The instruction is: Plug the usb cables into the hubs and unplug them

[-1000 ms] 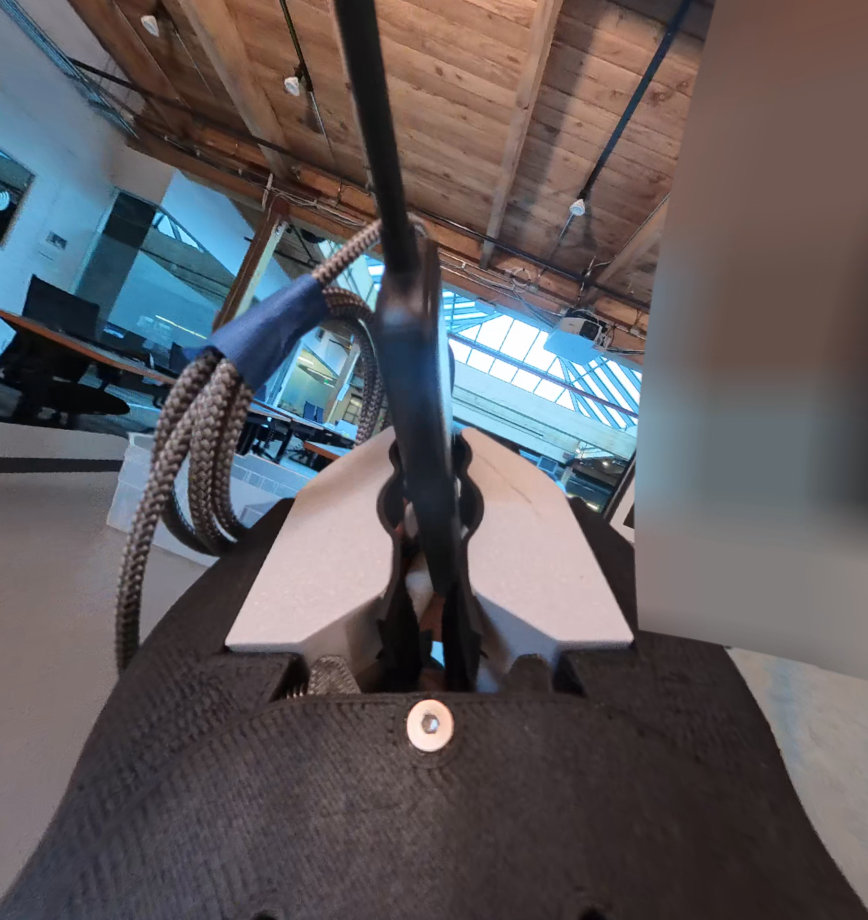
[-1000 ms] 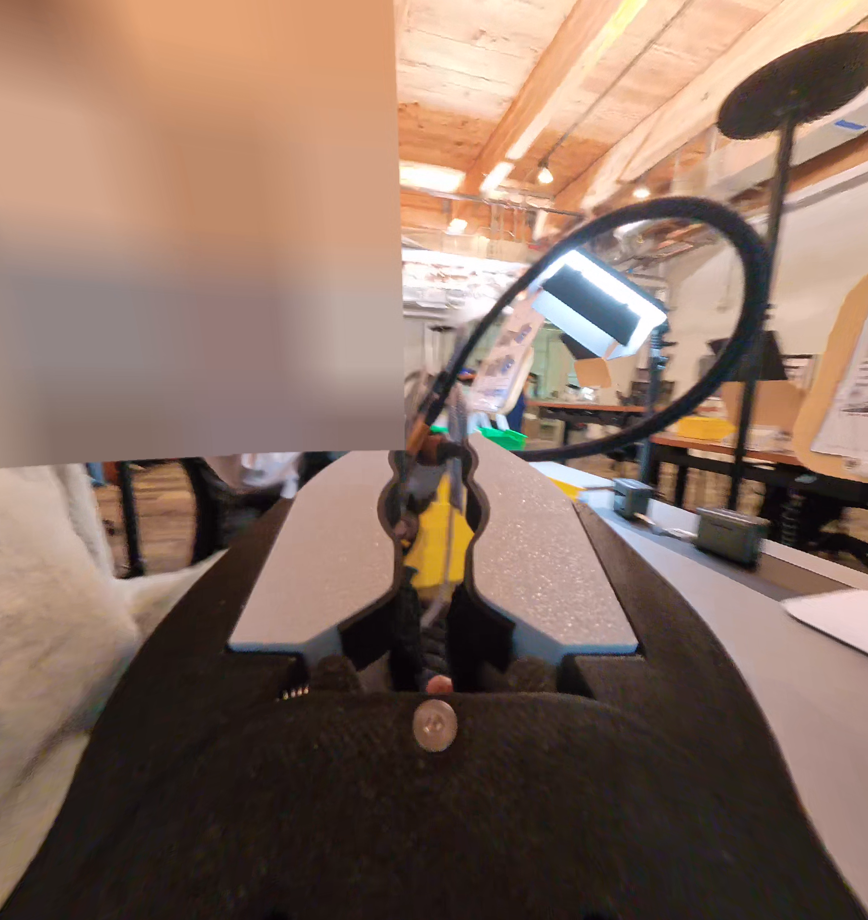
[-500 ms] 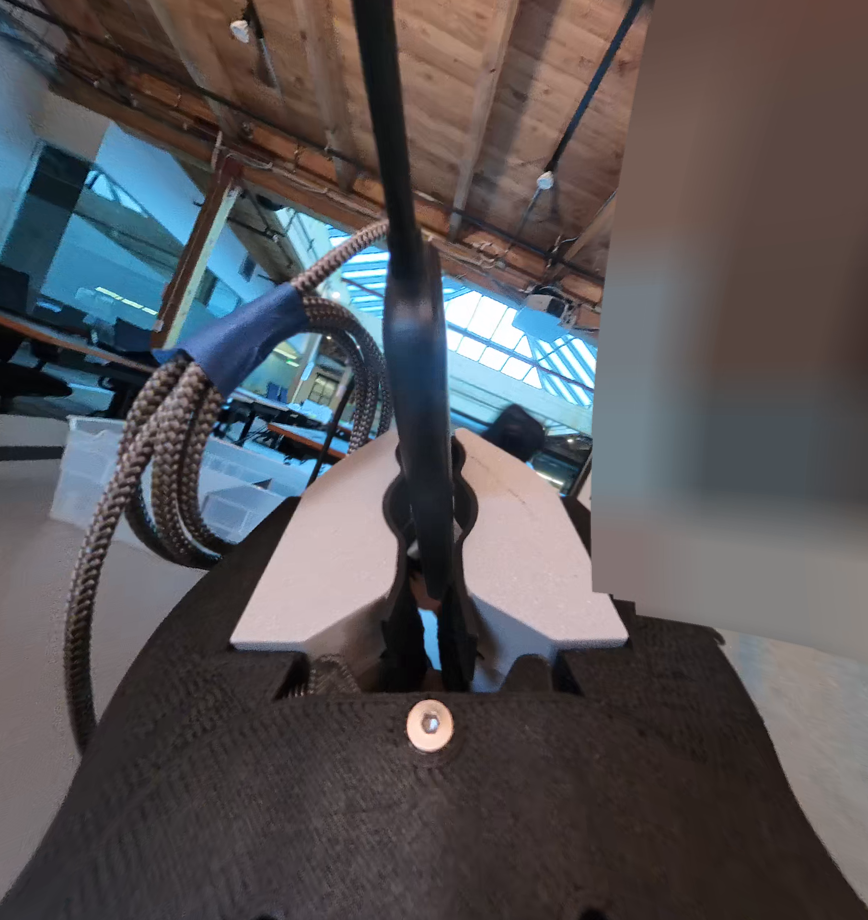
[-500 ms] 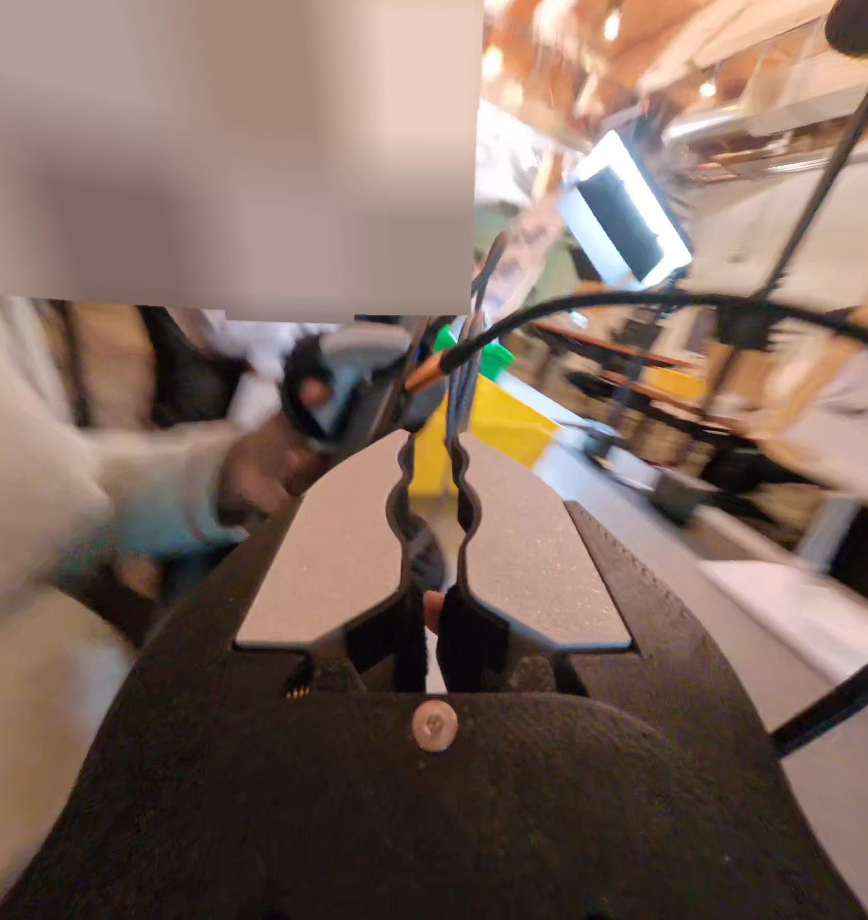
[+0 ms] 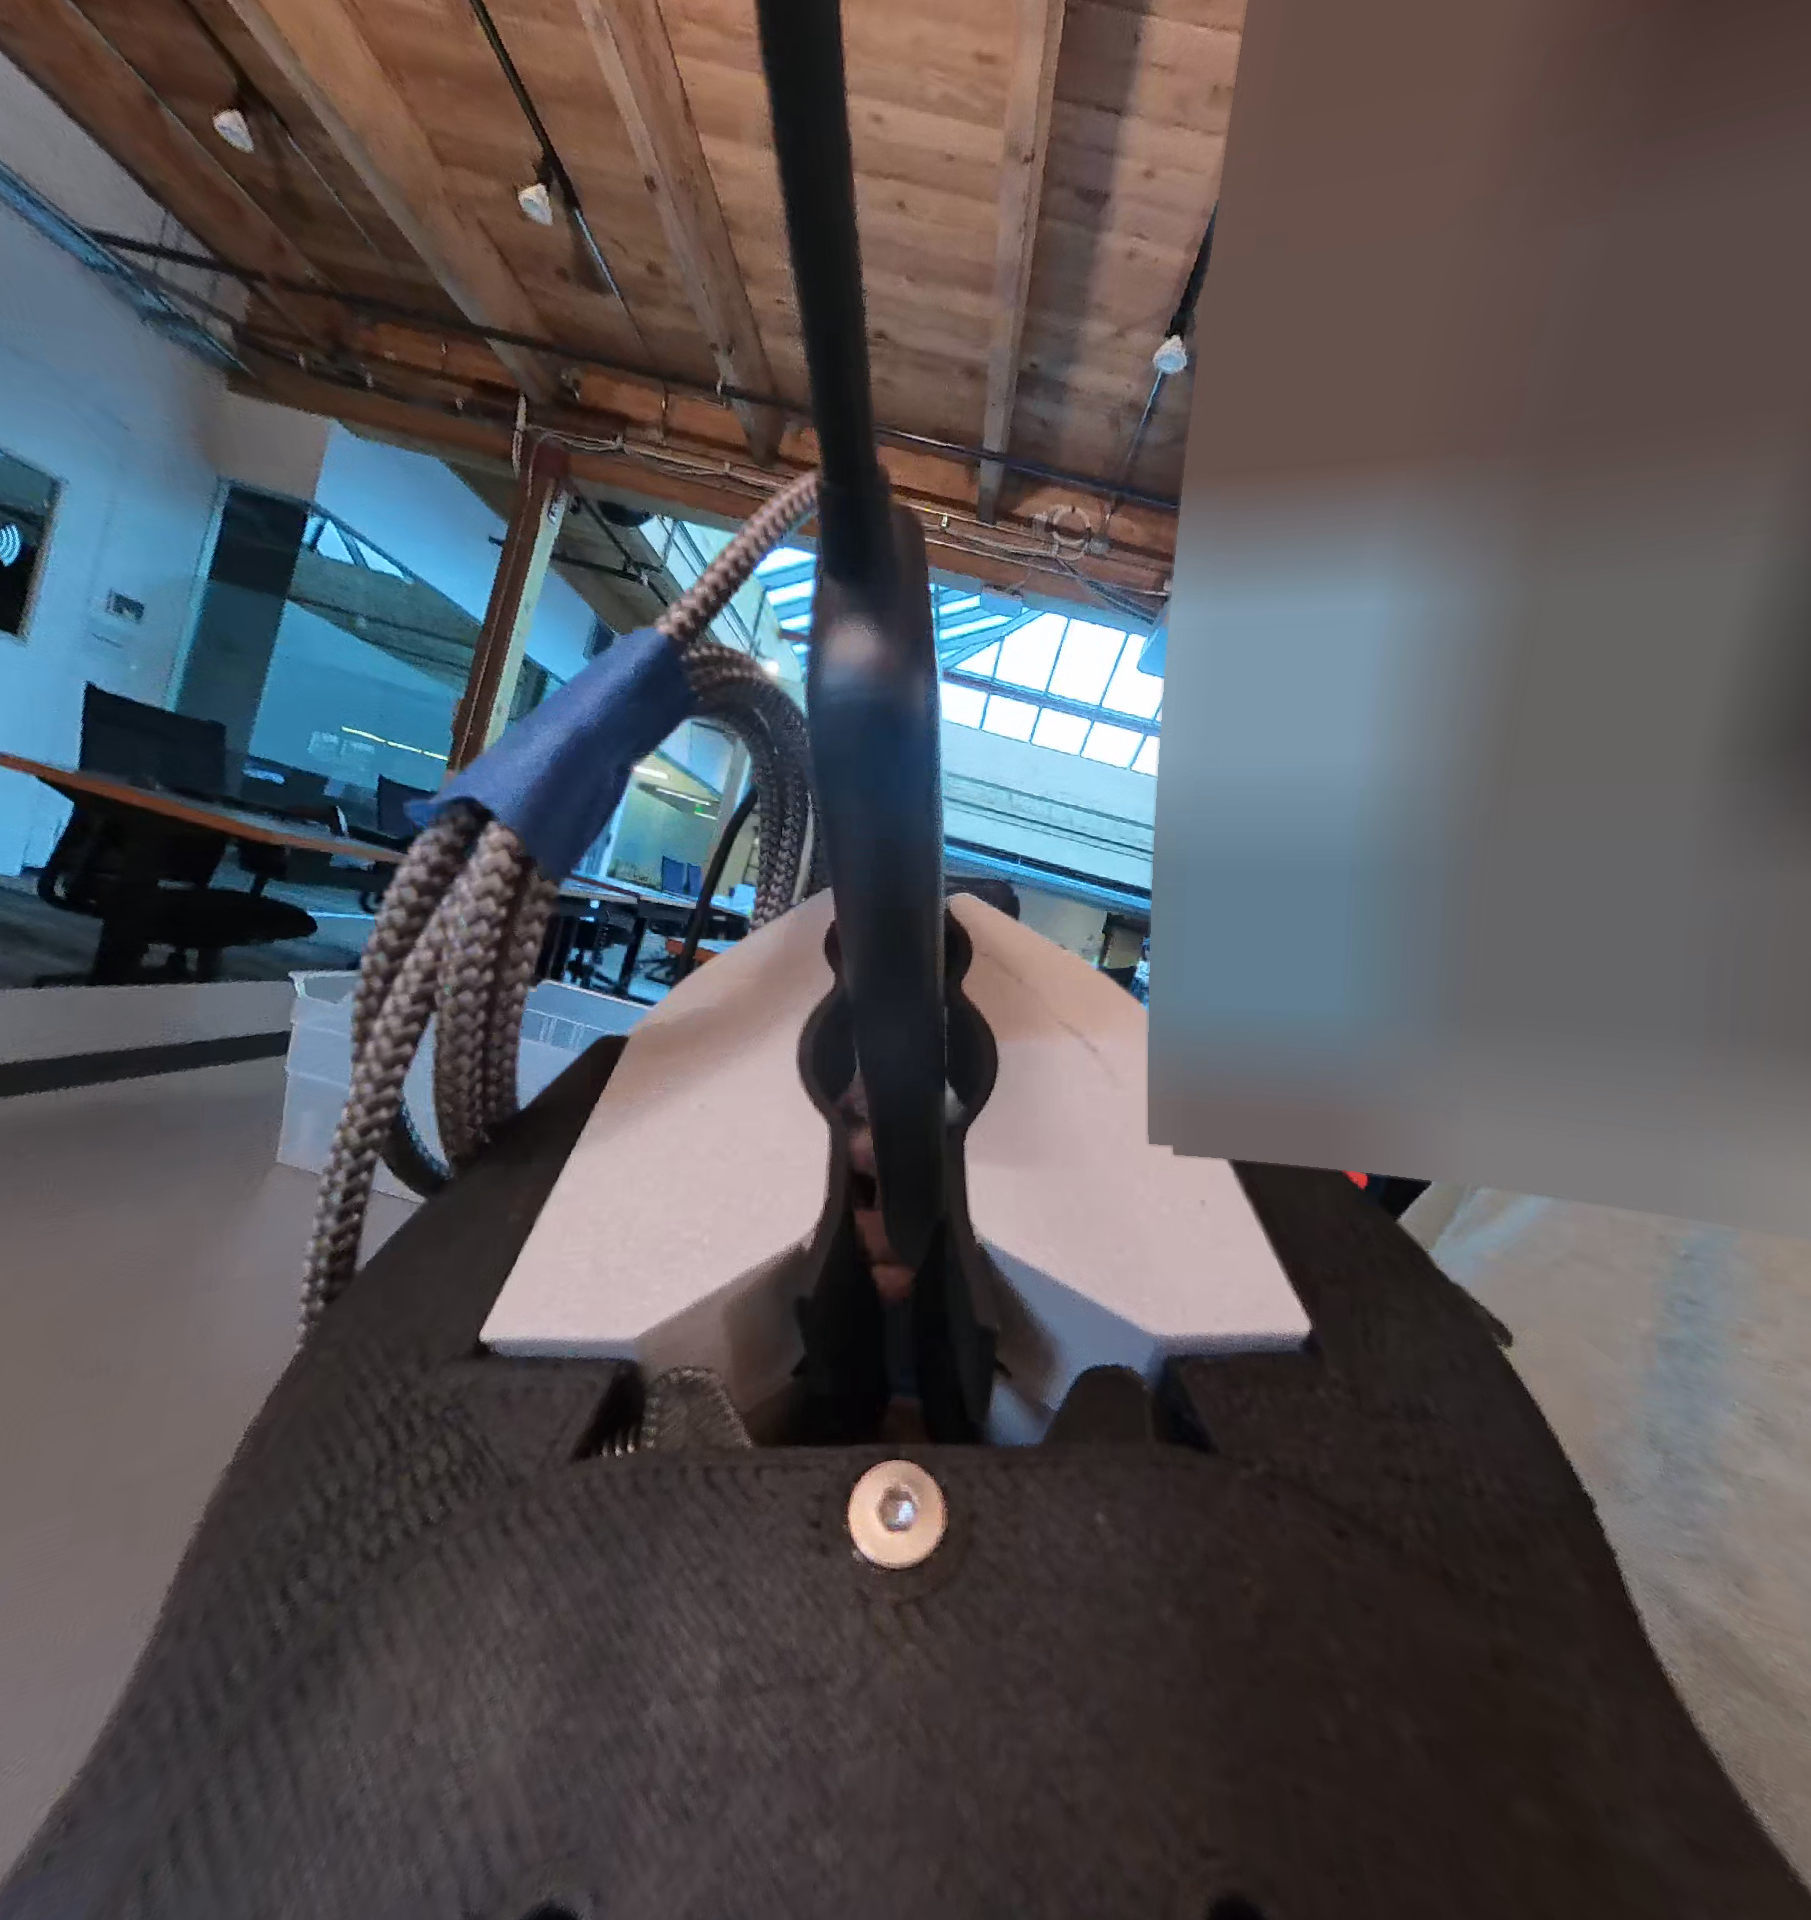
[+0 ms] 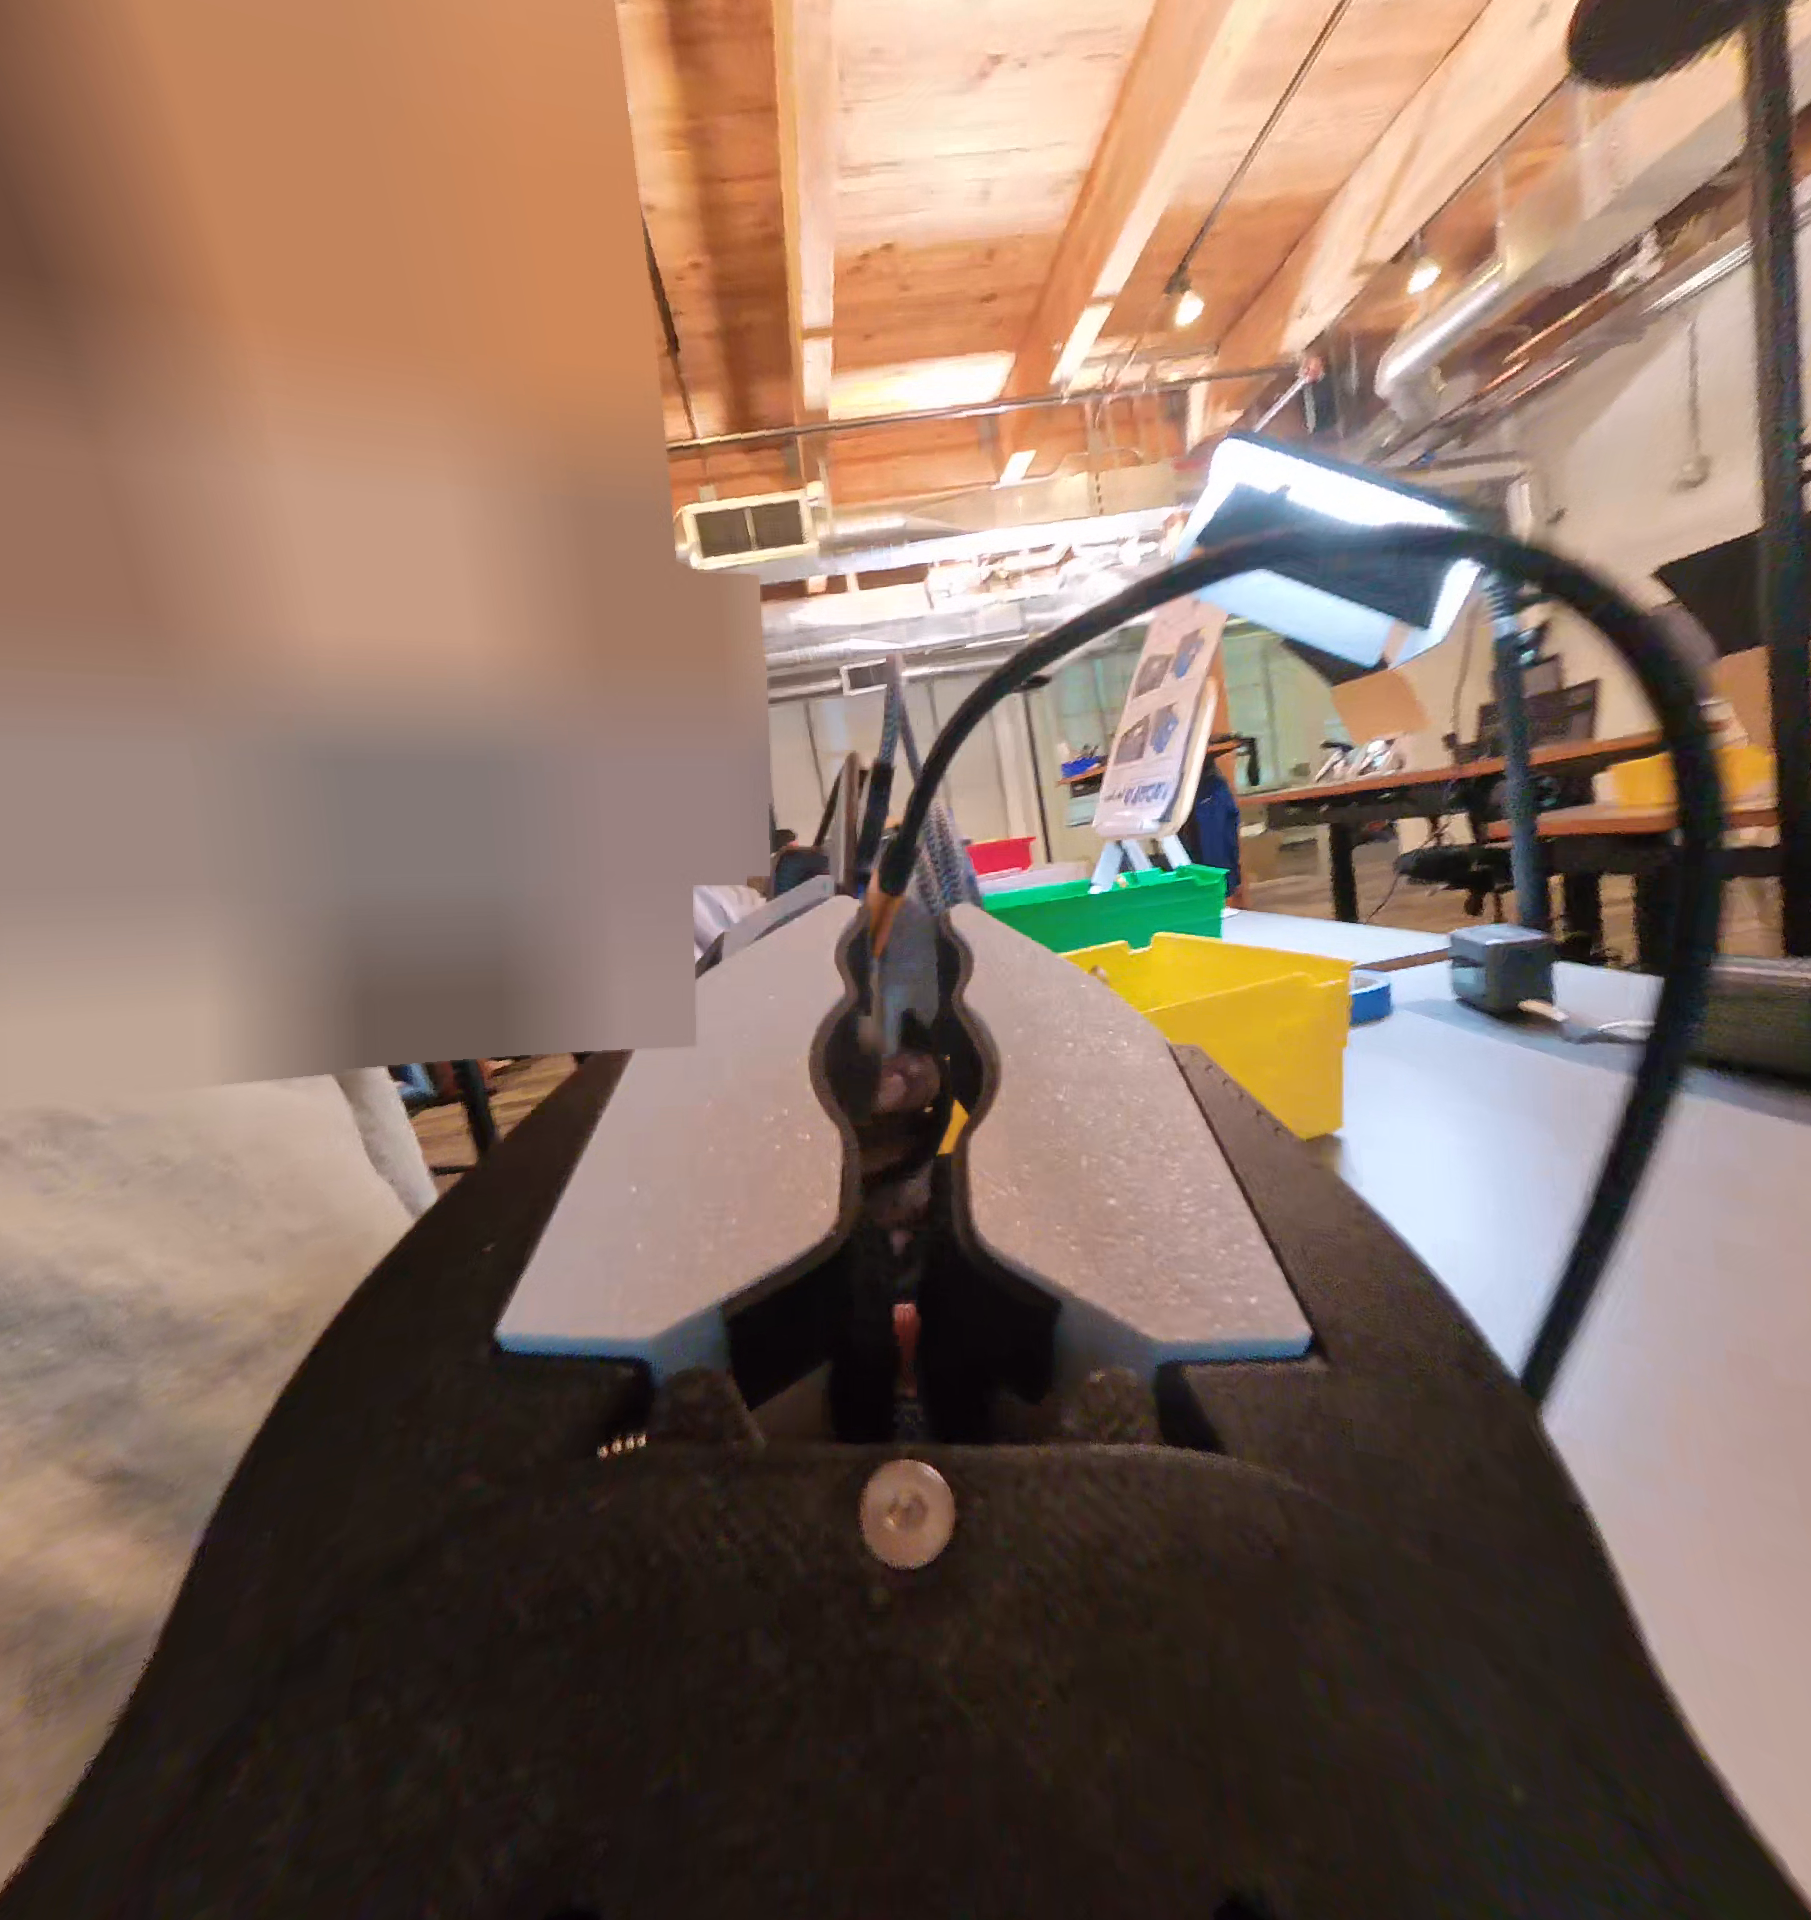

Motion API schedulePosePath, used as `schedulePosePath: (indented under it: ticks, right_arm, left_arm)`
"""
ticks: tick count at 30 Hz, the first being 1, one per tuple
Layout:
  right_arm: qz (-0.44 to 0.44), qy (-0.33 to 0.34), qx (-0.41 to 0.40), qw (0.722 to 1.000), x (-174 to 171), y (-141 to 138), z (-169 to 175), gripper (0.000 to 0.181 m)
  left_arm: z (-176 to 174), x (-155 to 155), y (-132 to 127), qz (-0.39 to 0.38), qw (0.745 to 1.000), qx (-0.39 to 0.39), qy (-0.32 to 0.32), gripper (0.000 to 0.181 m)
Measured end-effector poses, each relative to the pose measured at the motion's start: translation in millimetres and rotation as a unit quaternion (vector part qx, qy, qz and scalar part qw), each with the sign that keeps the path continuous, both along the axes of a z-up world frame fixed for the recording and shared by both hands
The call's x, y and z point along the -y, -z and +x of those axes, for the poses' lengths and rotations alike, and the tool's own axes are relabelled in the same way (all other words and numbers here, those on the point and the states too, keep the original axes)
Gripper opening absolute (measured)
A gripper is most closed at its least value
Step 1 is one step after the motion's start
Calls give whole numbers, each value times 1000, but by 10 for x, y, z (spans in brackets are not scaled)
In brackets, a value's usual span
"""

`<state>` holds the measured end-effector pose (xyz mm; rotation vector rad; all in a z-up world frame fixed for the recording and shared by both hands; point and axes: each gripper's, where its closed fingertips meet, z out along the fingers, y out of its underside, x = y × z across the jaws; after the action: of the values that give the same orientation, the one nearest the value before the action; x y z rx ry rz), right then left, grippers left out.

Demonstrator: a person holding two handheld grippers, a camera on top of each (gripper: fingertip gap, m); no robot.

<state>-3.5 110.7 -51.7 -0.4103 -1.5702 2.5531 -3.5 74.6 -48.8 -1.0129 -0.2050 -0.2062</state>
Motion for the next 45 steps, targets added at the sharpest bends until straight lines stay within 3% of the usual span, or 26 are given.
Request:
schedulePosePath:
  ticks: [3,7,9,11,12,14,17,21,28,33,36,38,43,45]
  right_arm:
    - [-1,-33,5,999,135,-2,67,19]
    - [1,-30,-22,999,172,-45,98,7]
    - [-71,22,-42,996,-116,-254,54,6]
    - [-167,32,-47,984,-581,-493,70,6]
    - [-162,47,-51,984,-710,-515,64,6]
    - [-69,85,-57,992,-731,-424,60,6]
    - [57,91,-46,993,-693,-325,158,7]
    - [190,98,-15,977,-839,-281,252,7]
    - [424,183,47,886,-1445,-32,96,7]
    - [571,221,104,784,-2014,240,-195,7]
    - [606,222,159,747,-2260,399,-308,7]
    - [618,203,199,733,-2357,583,-311,7]
    - [654,222,300,659,-2723,1097,-311,7]
    - [668,208,313,643,-2746,1248,-272,7]
  left_arm:
    - [46,-59,36,-18,1000,-10,7,13]
    - [137,-161,84,-43,999,-28,19,15]
    - [152,-227,216,-105,993,-37,23,14]
    - [141,-263,339,-157,986,-59,6,13]
    - [124,-244,324,-153,987,-56,3,14]
    - [58,-145,215,-109,993,-36,-2,13]
    - [-33,16,114,-58,998,-33,-23,12]
    - [-61,67,147,-69,994,-71,-53,13]
    - [-11,-14,280,-92,984,-133,-76,12]
    - [-72,-1,338,-81,986,-120,-80,13]
    - [-90,32,321,-71,987,-116,-82,12]
    - [-96,40,324,-70,987,-118,-85,12]
    - [-107,26,354,-77,987,-116,-86,13]
    - [-109,20,361,-80,986,-118,-87,13]
